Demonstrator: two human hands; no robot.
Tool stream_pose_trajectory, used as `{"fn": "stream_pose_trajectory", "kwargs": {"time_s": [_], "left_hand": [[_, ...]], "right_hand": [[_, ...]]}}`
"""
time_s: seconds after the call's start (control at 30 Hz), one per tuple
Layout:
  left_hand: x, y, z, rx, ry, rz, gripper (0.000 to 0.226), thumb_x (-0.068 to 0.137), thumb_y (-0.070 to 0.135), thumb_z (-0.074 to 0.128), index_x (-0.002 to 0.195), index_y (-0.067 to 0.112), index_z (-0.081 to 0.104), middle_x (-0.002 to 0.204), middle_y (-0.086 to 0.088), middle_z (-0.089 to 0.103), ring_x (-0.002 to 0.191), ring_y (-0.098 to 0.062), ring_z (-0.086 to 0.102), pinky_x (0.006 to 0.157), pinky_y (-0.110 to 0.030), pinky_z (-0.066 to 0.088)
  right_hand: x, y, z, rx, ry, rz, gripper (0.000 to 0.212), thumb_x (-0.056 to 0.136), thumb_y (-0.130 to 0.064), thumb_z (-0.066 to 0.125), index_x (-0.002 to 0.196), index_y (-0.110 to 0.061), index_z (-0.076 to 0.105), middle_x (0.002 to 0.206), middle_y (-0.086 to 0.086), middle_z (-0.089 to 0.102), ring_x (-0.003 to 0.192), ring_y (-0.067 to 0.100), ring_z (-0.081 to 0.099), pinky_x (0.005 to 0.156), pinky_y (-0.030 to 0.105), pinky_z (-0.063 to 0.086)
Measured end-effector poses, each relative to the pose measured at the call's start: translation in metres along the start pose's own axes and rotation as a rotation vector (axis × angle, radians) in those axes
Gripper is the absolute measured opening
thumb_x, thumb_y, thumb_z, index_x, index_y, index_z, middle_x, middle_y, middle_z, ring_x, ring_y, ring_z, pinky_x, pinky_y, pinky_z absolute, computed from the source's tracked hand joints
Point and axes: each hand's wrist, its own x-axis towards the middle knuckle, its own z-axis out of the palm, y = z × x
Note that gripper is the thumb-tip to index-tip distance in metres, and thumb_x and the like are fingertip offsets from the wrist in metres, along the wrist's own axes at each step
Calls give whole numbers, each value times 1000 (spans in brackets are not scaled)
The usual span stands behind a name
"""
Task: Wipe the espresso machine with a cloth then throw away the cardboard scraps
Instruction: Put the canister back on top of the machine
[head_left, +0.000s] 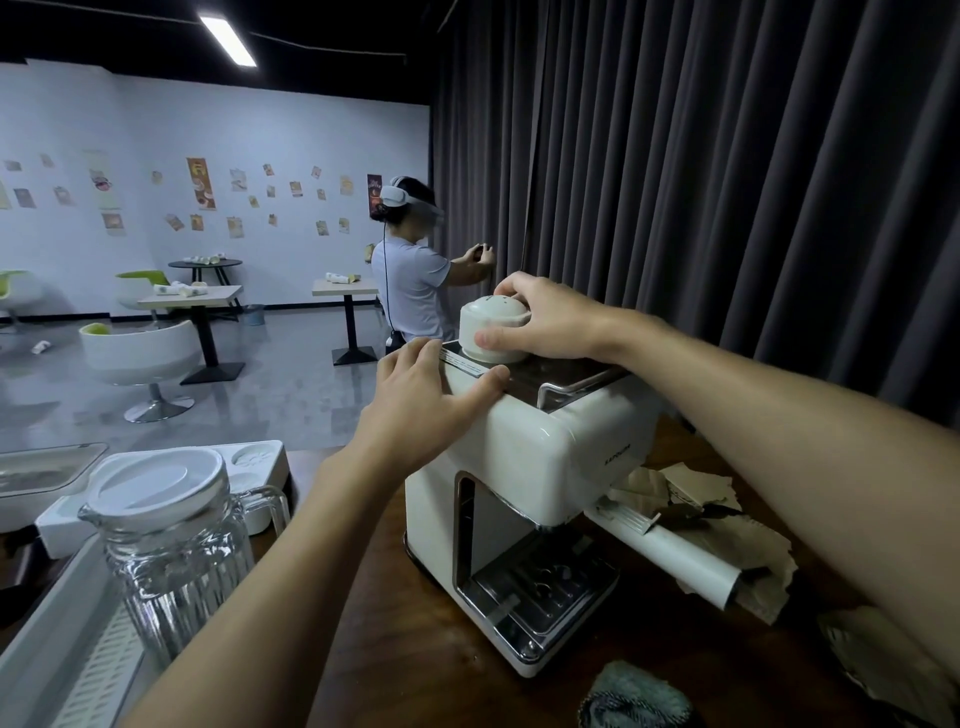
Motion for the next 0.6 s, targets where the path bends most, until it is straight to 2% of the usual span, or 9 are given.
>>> {"fn": "stream_pose_trajectory", "kwargs": {"time_s": [0.07, 0.13, 0.23, 0.37, 0.47, 0.53, 0.6], "left_hand": [[-2, 3, -2, -27, -22, -31, 112, 63, 93, 34, 148, 21, 40, 160, 1, 29, 149, -19, 16, 115, -44, 25], [-7, 8, -5, -38, -11, -56, 104, 70, 89, 45, 149, 21, 39, 161, -5, 24, 150, -23, 15, 118, -45, 23], [-20, 20, -11, -44, 85, -45, 91, 76, 84, 51, 143, 23, 45, 154, -9, 31, 144, -31, 26, 114, -50, 33], [-45, 46, -23, -180, 38, -56, 99, 60, 95, 41, 137, 32, 47, 139, -4, 41, 132, -28, 42, 109, -48, 39], [-59, 60, -23, -106, -77, -28, 101, 54, 97, 47, 137, 40, 39, 138, -3, 39, 133, -27, 40, 106, -46, 41], [-66, 67, -17, -64, -95, -28, 102, 55, 96, 53, 138, 41, 34, 133, -1, 37, 133, -25, 39, 99, -40, 40], [-71, 71, -8, -40, -57, -24, 94, 59, 90, 60, 135, 39, 35, 121, 4, 32, 124, -21, 41, 90, -34, 37]], "right_hand": [[-7, -2, -6, 49, -41, -11, 67, 78, -50, 75, 133, -20, 50, 115, -6, 62, 103, 9, 60, 85, 22, 50], [-18, 2, -15, 55, -29, -19, 67, 82, -46, 73, 138, -18, 48, 124, -4, 59, 116, 10, 55, 85, 11, 43], [-39, 14, -33, 93, -61, 13, 70, 85, -44, 70, 144, -20, 43, 144, 7, 49, 128, 12, 45, 95, 22, 38], [-66, 33, -48, 139, -107, 62, 79, 79, -56, 67, 146, -25, 38, 151, 12, 40, 138, 23, 39, 99, 33, 39], [-84, 49, -53, 165, -172, 129, 91, 70, -65, 63, 148, -29, 32, 150, 10, 42, 137, 24, 39, 101, 36, 35], [-94, 62, -55, 221, -233, 161, 93, 70, -63, 65, 149, -32, 28, 148, 12, 44, 134, 24, 40, 99, 35, 35], [-103, 71, -54, 251, -268, 157, 93, 71, -56, 71, 149, -32, 26, 147, 11, 45, 125, 19, 46, 97, 32, 39]]}}
